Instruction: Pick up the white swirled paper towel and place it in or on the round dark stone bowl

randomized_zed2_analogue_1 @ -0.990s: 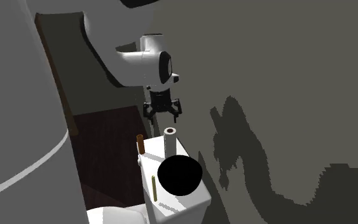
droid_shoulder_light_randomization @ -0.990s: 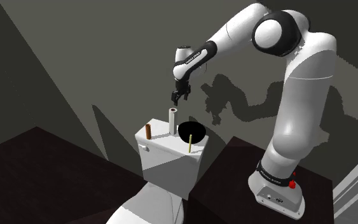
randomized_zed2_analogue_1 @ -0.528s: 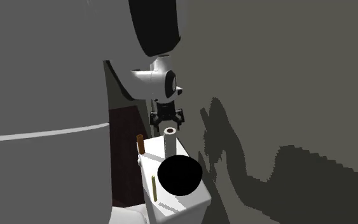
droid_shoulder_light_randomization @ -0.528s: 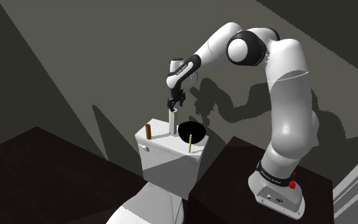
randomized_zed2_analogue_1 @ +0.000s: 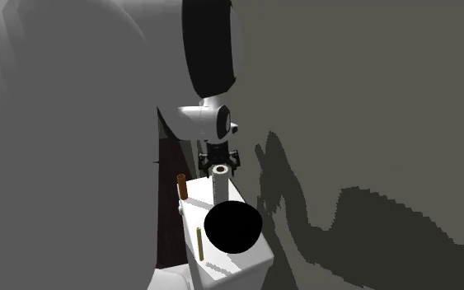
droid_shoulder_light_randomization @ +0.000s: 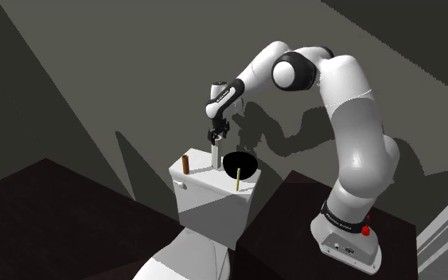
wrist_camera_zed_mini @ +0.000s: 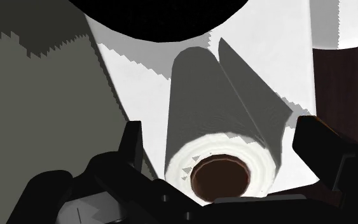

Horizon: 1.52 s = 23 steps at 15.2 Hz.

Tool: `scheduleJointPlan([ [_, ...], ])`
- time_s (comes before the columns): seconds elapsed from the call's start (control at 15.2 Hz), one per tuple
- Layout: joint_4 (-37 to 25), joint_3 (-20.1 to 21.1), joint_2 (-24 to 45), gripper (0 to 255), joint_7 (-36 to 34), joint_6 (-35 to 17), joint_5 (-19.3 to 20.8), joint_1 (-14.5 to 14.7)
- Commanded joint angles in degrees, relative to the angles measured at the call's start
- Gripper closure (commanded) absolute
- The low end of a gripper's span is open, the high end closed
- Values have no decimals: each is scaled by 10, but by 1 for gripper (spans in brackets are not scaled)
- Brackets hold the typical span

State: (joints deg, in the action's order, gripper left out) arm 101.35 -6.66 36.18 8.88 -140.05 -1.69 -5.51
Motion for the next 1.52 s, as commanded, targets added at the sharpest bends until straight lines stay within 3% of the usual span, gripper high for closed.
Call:
scheduleJointPlan([
  [0.0,-2,1,15,0,1,-13,-1,-1],
  [0.53,-2,1,15,0,1,-13,-1,-1],
  [0.59,-2,1,15,255,1,-13,-1,-1],
  [1.45,0,-1,-7,255,0,7,1,0],
])
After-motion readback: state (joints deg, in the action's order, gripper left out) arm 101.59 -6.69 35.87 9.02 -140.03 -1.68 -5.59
